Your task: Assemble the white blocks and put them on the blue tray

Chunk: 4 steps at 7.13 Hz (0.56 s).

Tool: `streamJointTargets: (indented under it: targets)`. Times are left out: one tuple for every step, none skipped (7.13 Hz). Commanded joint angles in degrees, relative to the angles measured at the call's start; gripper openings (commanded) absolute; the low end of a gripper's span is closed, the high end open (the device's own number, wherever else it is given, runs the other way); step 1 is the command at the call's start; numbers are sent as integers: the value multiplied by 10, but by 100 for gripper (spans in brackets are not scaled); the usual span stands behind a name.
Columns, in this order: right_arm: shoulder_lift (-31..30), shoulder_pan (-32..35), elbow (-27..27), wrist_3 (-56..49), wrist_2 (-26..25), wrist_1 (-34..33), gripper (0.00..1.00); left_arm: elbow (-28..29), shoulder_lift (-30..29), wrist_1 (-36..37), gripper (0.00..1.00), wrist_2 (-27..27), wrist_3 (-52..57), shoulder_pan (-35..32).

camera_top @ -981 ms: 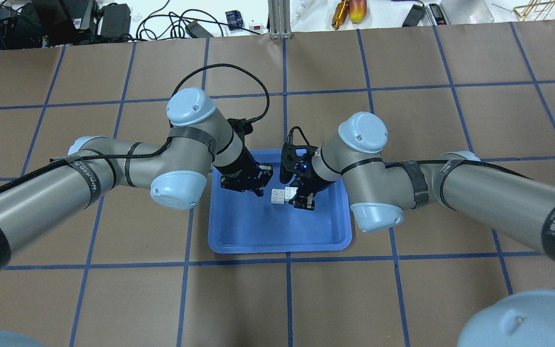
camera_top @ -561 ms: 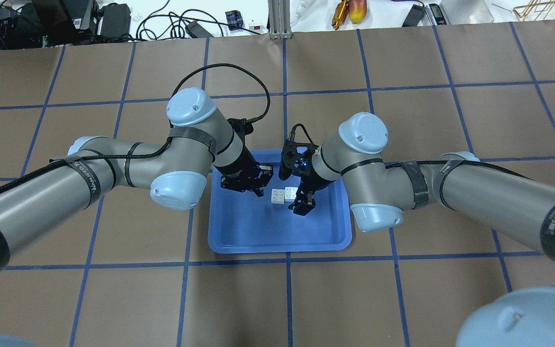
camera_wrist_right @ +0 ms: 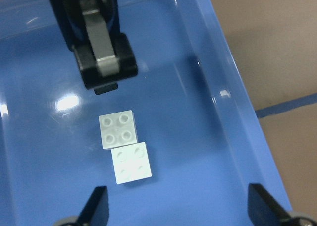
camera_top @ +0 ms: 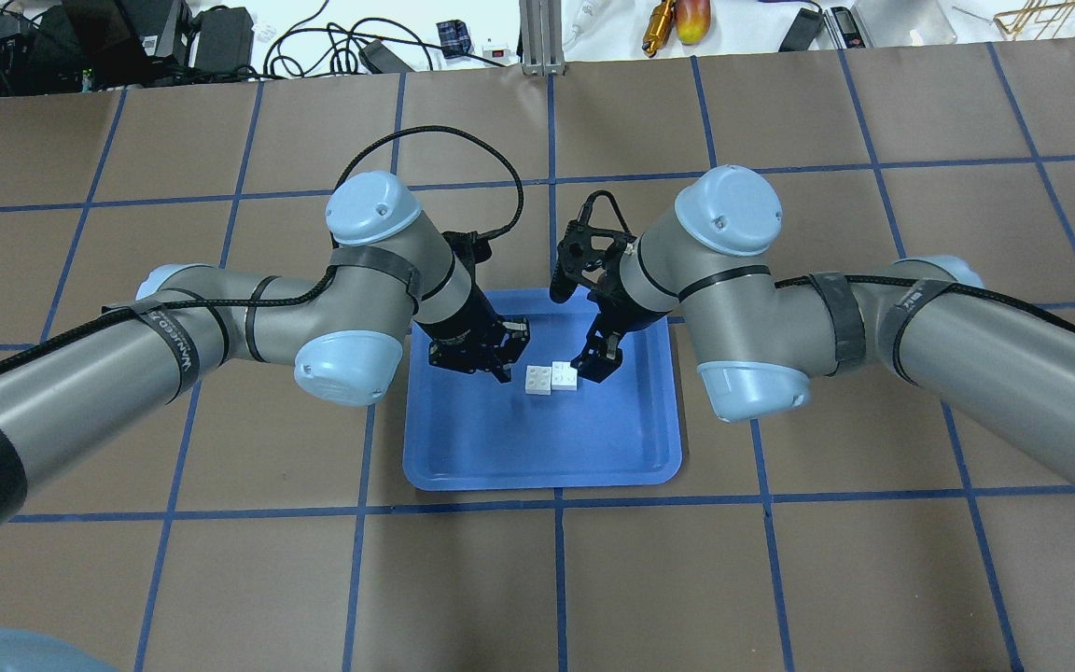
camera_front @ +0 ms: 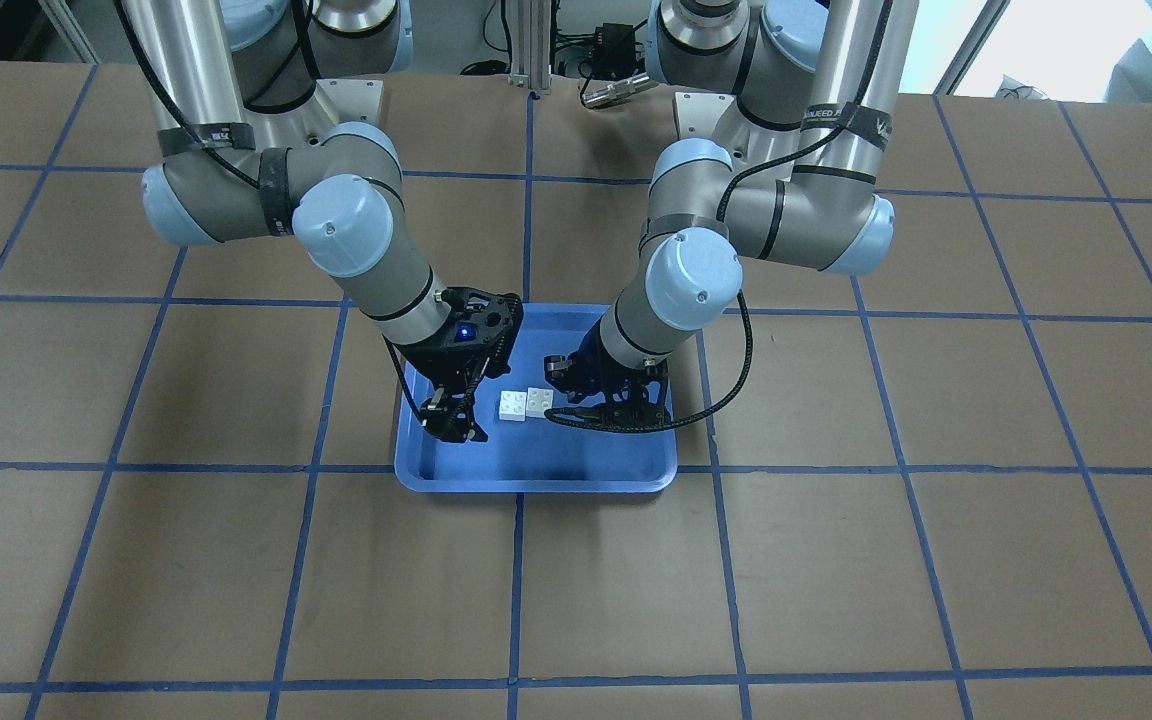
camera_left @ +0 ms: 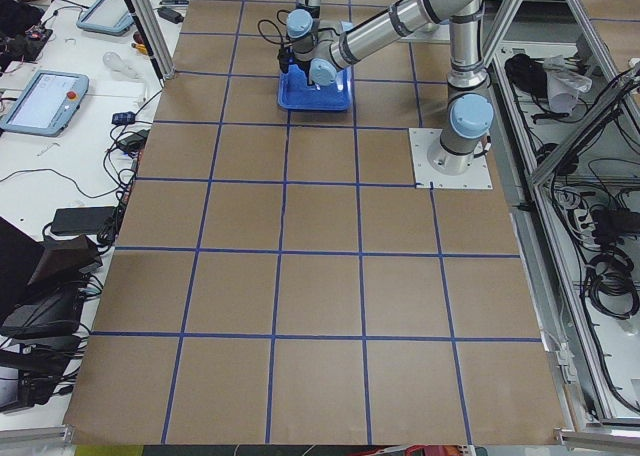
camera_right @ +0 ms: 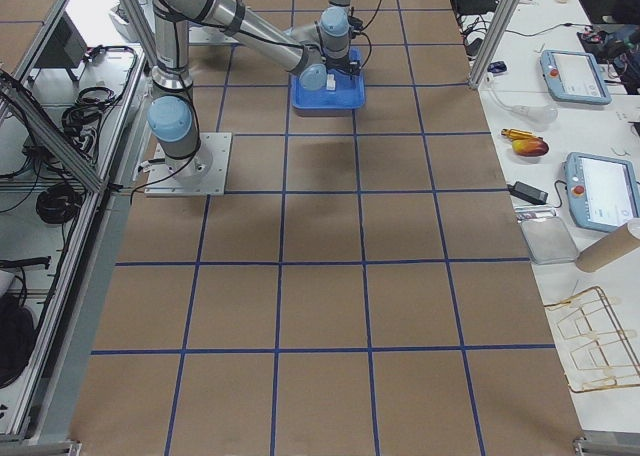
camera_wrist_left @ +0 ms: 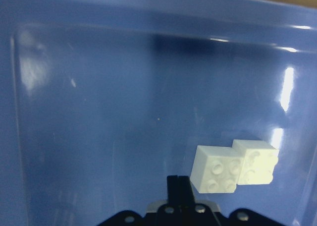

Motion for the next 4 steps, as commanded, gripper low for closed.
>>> streamJointTargets:
  targets:
    - [-36,-20,-78,52,-17,158,100,0,-16,22,2,-1,-32,-5]
    - [-40,-27,-137,88,-26,206,100,1,-22,32,2,0,-38,-11]
    - [-39,-29,-197,108,-47,275,100,1,-26,34,1,0,-41,-14]
    - [-38,-35,-247,113,-70,348,100,1,-28,38,2,0,-42,-17]
